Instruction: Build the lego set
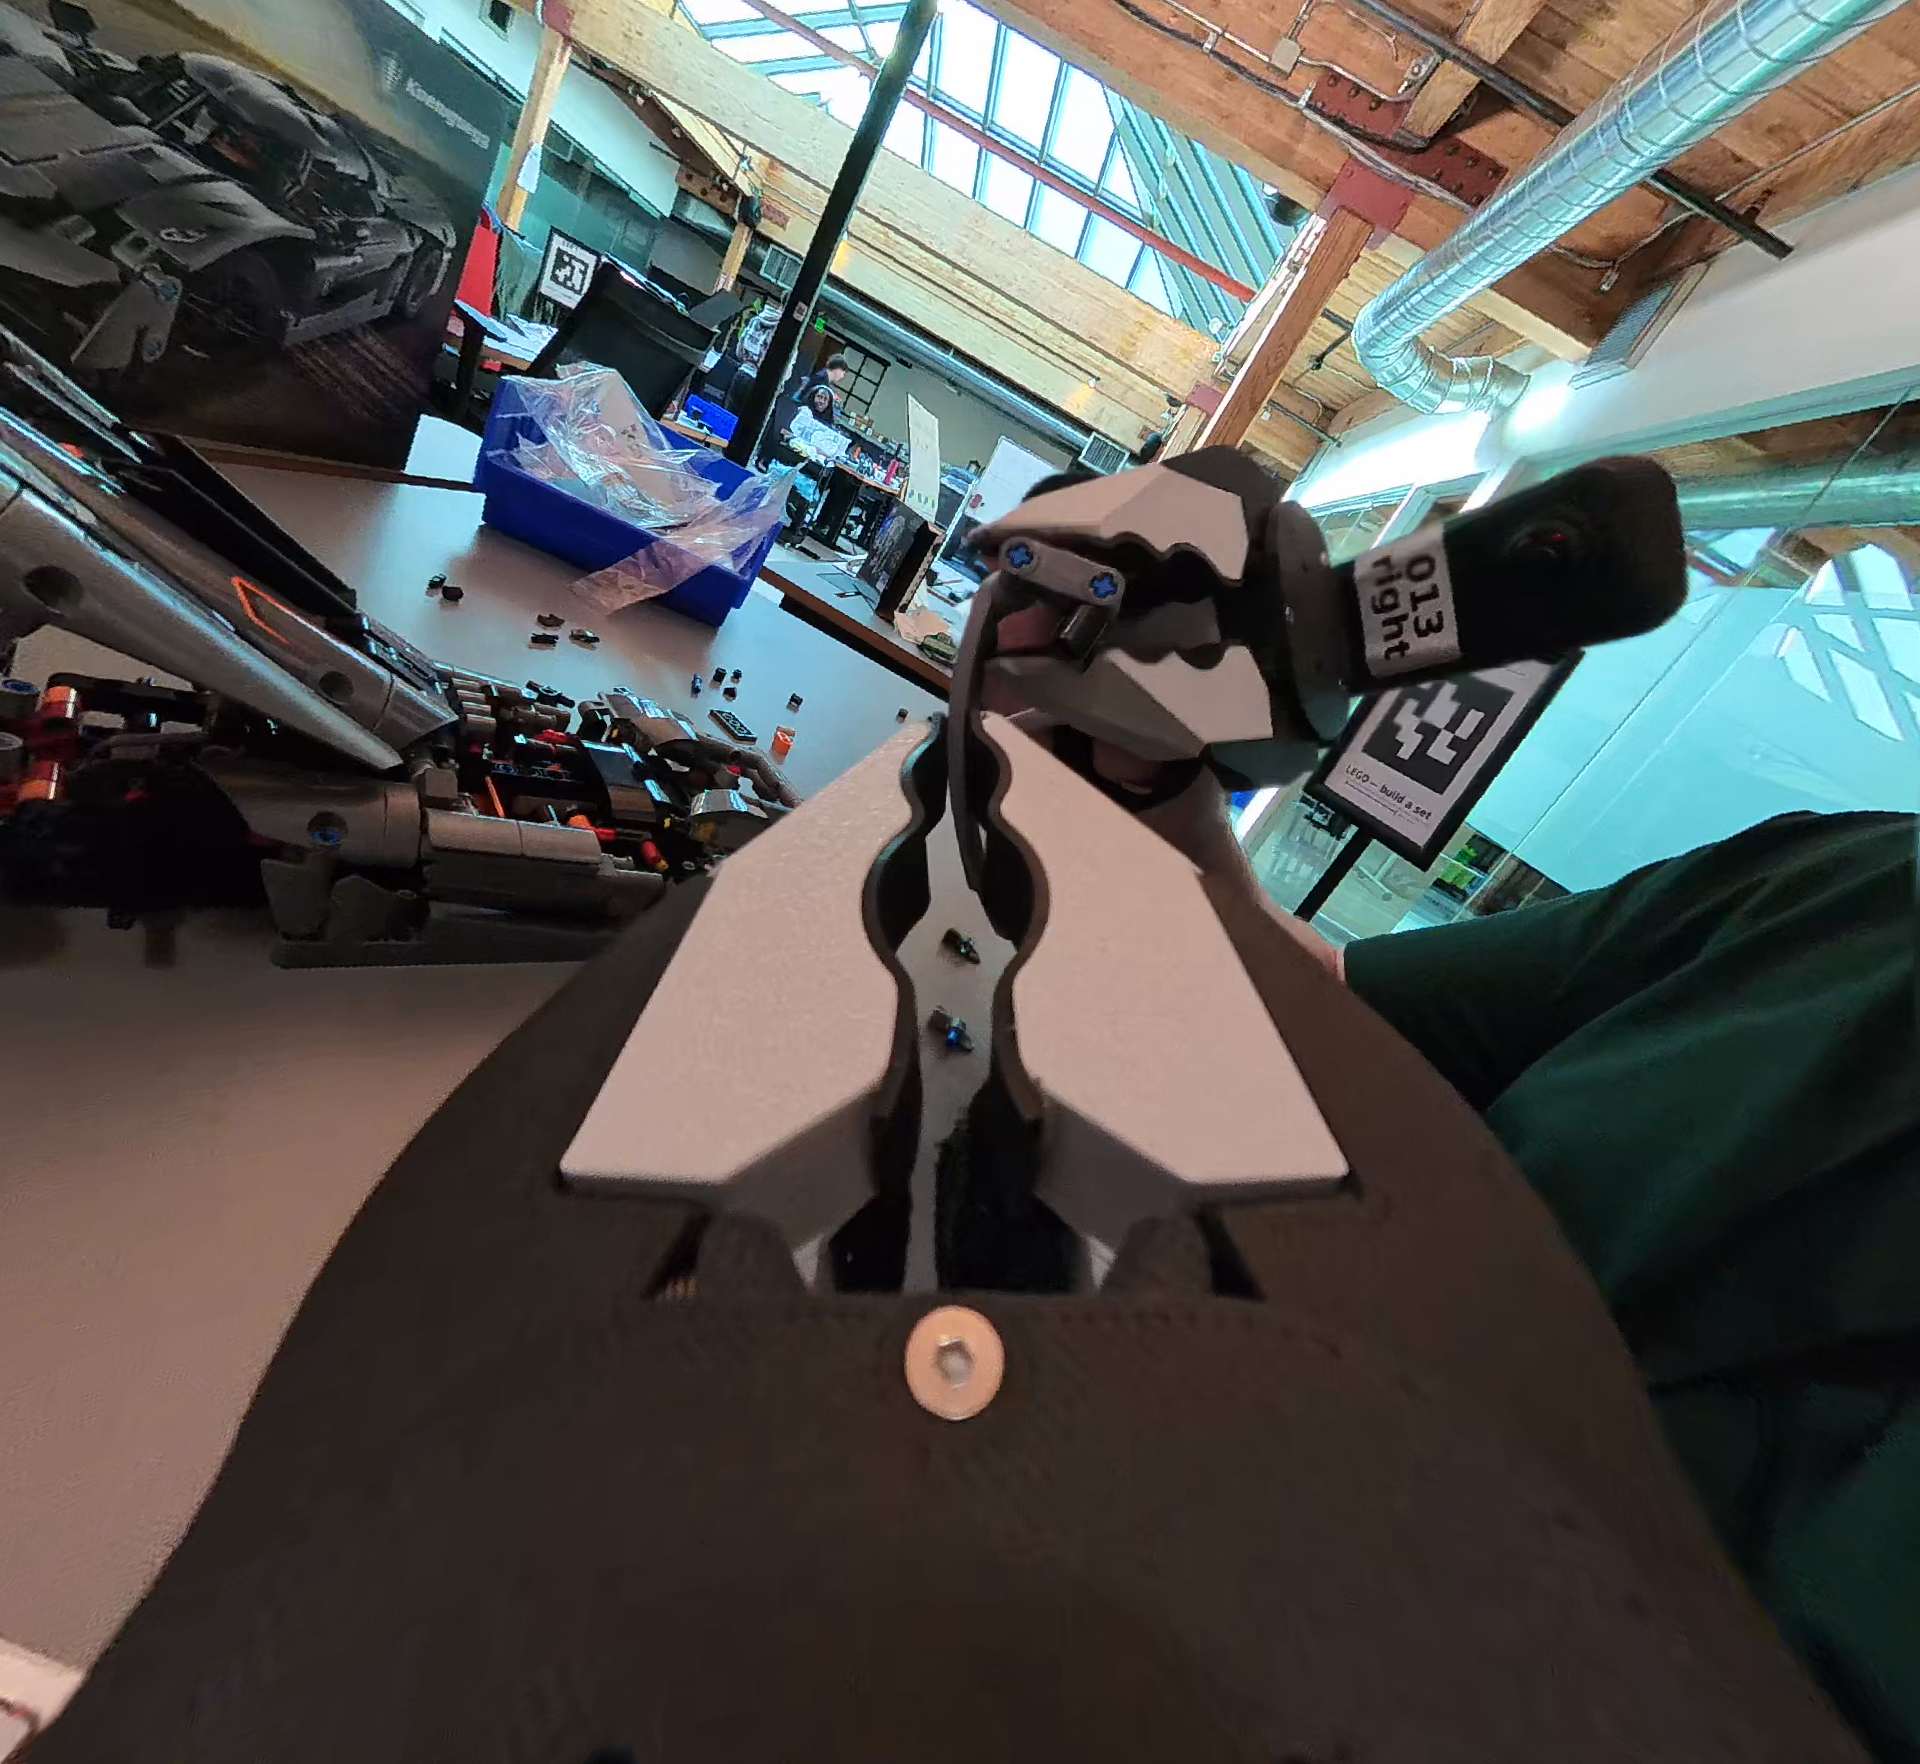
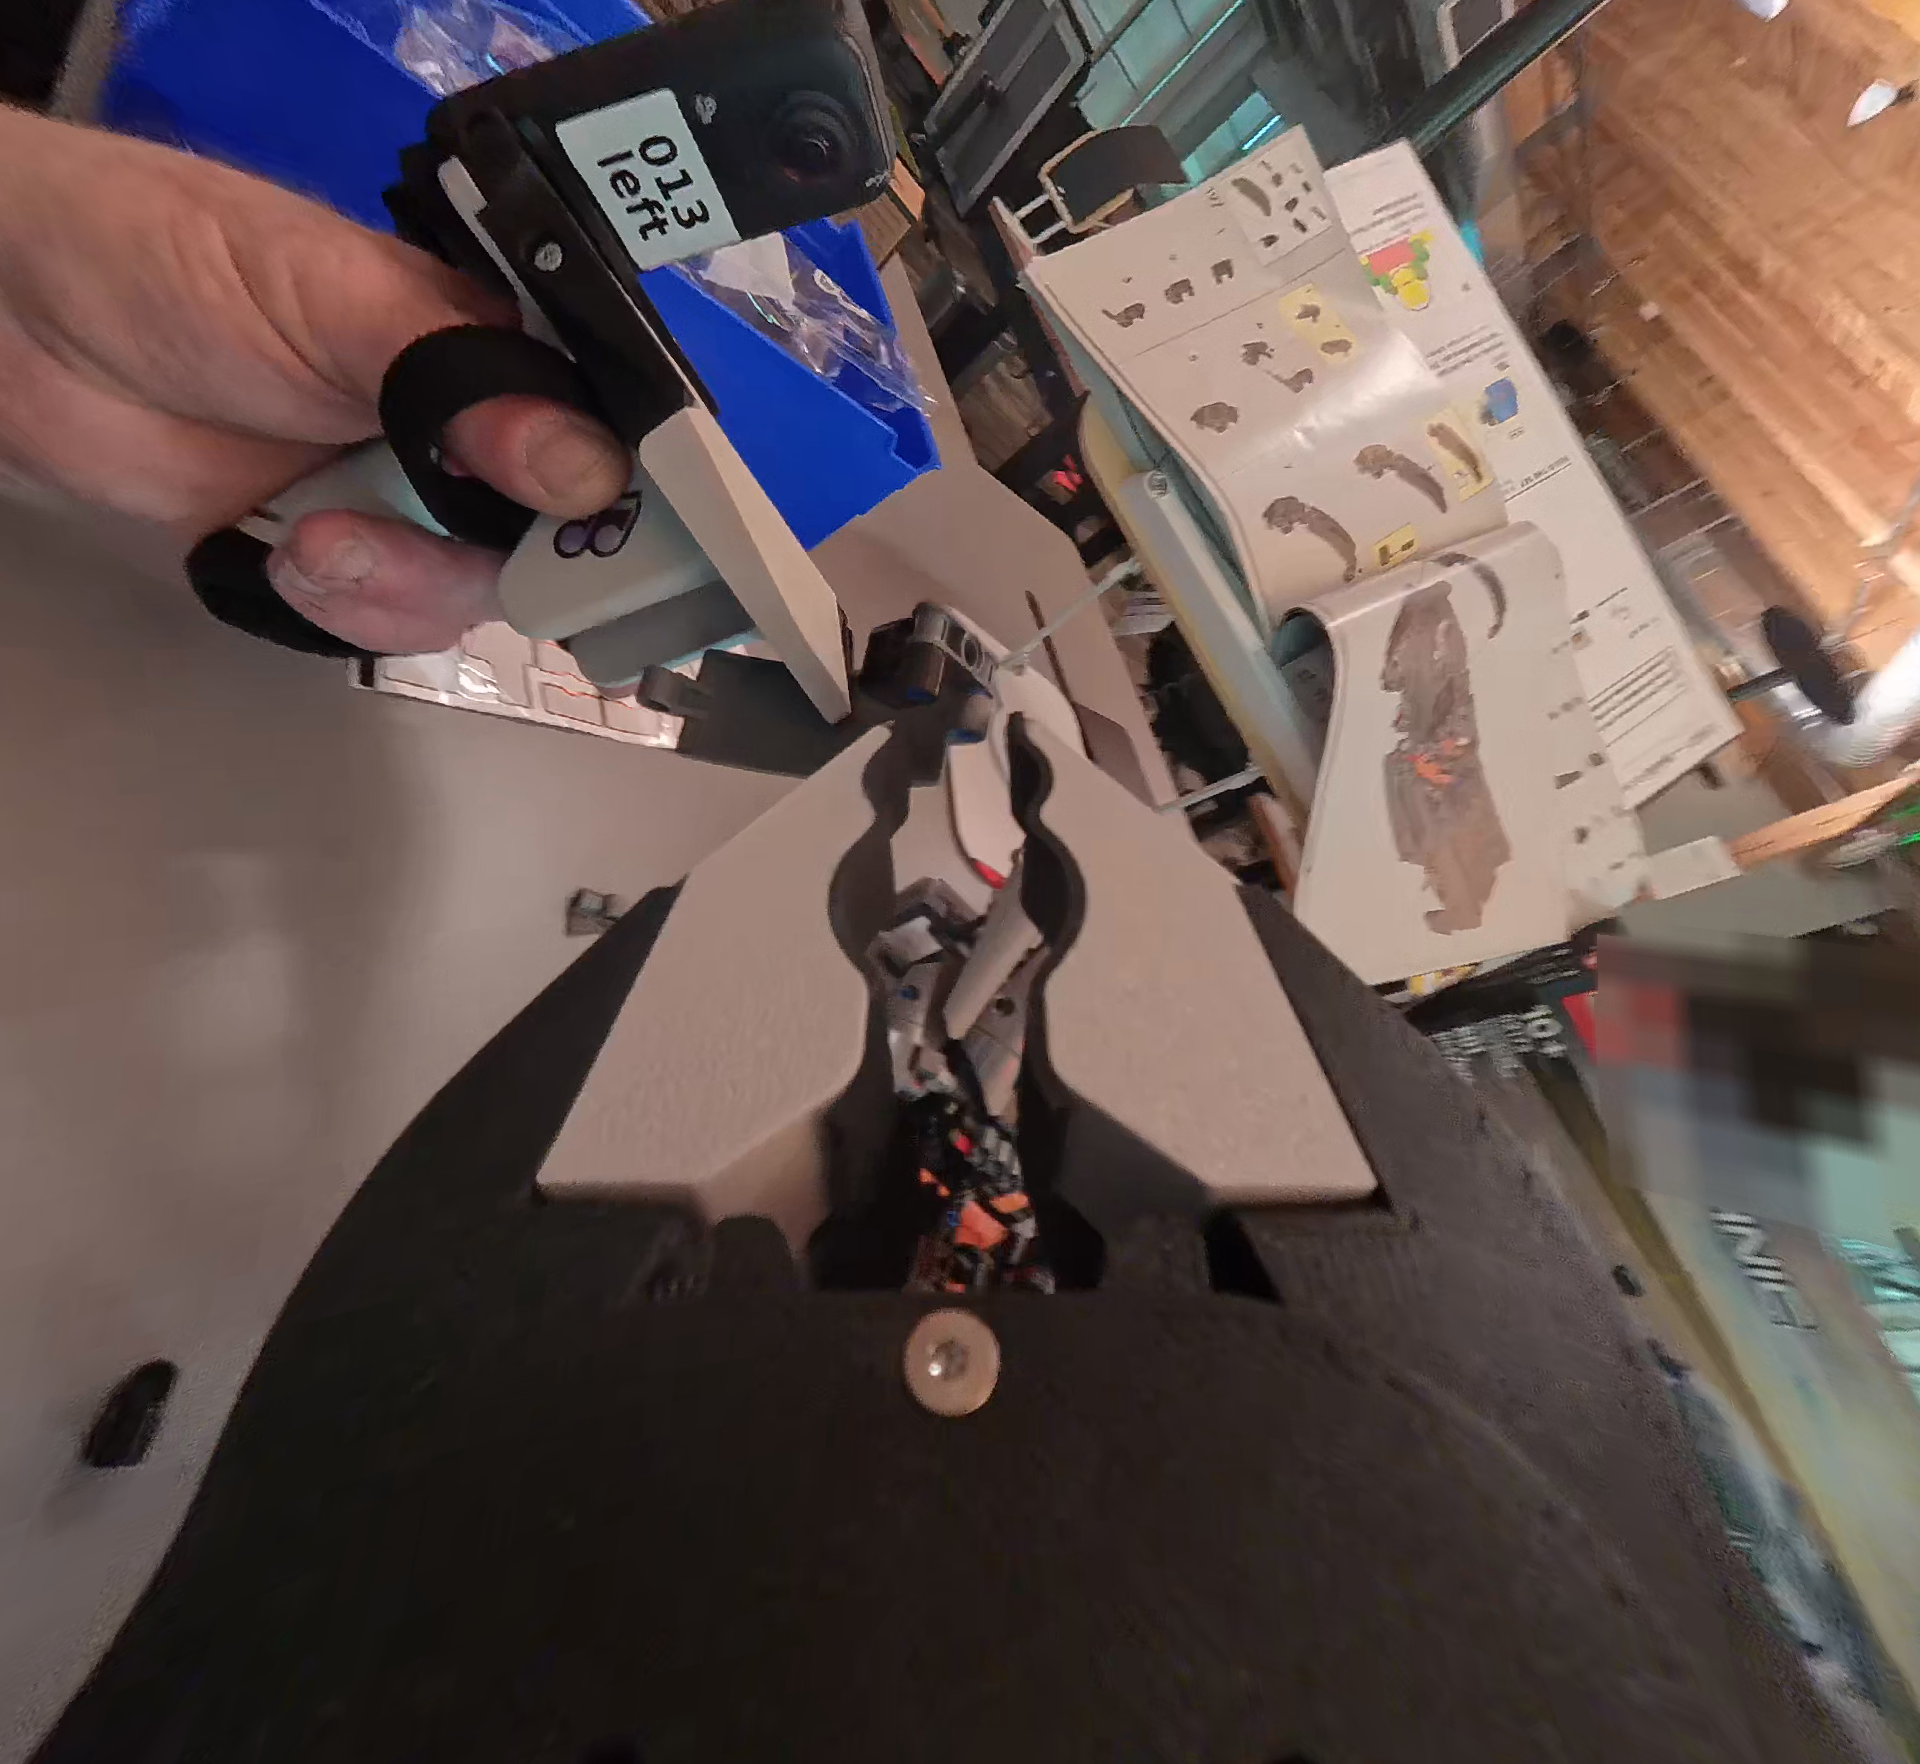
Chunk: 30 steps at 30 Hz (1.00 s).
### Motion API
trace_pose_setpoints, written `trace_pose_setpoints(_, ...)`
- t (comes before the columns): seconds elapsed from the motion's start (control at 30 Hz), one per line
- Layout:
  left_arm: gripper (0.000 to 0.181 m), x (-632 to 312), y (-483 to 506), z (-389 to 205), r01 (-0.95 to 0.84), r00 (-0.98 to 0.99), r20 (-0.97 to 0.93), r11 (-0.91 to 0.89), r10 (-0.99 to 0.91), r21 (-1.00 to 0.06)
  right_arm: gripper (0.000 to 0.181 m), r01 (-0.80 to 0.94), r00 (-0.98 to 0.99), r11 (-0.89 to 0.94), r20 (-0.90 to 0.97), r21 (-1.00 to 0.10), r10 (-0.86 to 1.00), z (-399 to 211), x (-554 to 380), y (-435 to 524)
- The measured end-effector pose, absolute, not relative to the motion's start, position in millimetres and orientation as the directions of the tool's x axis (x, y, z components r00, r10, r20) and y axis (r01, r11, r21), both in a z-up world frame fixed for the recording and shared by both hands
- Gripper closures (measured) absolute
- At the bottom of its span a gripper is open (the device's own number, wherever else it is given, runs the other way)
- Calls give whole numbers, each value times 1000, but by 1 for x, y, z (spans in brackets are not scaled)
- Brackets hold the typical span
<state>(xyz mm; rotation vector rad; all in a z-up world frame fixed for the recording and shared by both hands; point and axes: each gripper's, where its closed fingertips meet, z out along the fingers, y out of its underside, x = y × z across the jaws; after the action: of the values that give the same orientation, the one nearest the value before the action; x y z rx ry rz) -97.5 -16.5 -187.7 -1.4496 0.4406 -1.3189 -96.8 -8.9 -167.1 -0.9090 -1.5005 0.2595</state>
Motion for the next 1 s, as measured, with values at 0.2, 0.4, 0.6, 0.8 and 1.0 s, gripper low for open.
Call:
trace_pose_setpoints(0.2, 181, -99, -13, -190, 373, 332, 489, -364, -807, -854, 162, 415, 107, 731, 827, -542, 552, -166, -100, -12)
trace_pose_setpoints(0.4, 181, -100, -14, -189, 364, 360, 462, -334, -810, -870, 170, 329, 122, 650, 714, -685, 690, -162, -101, -14)
trace_pose_setpoints(0.6, 180, -102, -14, -184, 195, 578, 219, -127, -786, -972, 170, 92, 14, 302, 305, -949, 952, -155, -96, -16)
trace_pose_setpoints(0.8, 181, -107, -16, -168, -83, 734, -132, 105, -666, -991, 173, -62, -214, -90, -75, -994, 974, -145, -87, -22)
trace_pose_setpoints(1.0, 181, -113, -13, -162, -291, 780, -346, 188, -522, -938, 149, -34, -104, 77, 80, -996, 991, -153, -86, -17)
